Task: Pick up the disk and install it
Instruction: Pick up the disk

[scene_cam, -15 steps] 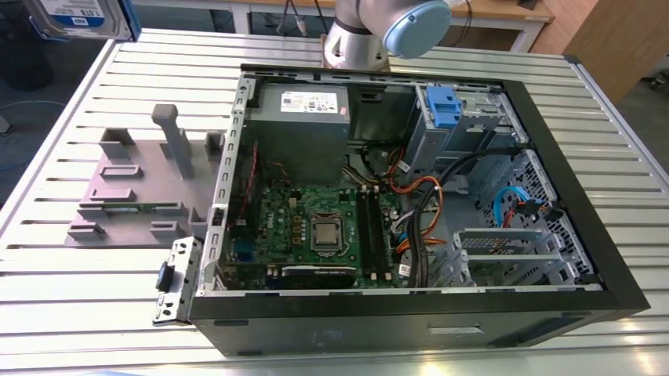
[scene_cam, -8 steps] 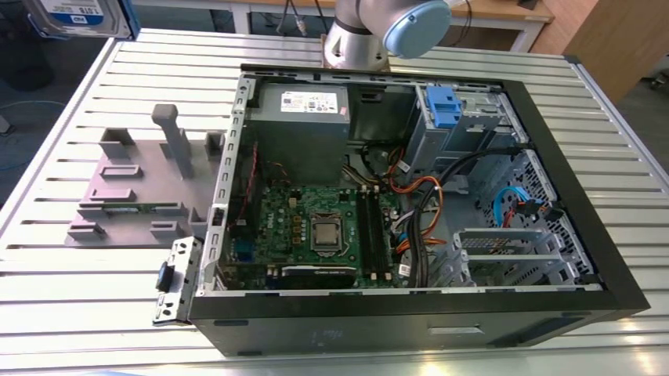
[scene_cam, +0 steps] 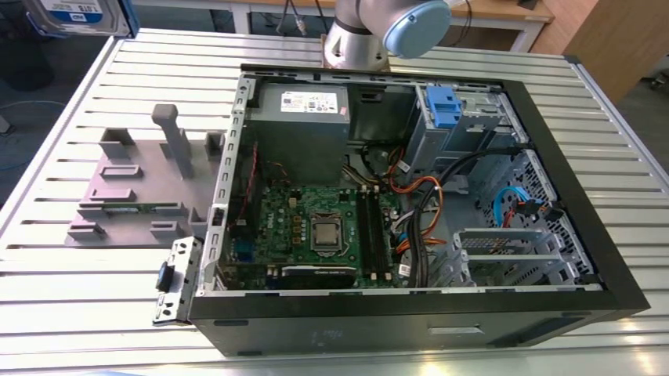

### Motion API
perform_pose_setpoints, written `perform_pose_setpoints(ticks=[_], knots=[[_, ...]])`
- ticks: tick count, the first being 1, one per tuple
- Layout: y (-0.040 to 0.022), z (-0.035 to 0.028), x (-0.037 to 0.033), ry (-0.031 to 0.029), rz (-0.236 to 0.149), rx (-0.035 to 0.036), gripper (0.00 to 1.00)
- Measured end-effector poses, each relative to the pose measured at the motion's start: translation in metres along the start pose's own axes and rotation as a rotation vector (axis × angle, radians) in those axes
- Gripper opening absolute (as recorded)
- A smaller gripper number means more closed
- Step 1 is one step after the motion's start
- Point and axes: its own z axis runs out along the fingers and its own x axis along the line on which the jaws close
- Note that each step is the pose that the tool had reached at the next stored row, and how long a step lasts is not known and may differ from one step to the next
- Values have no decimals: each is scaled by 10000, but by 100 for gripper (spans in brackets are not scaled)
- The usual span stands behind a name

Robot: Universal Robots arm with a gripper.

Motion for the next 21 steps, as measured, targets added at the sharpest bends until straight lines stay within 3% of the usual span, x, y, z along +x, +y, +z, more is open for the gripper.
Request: perform_pose_setpoints(ticks=[21], knots=[[1,-62,-3,0,0,1,37]])
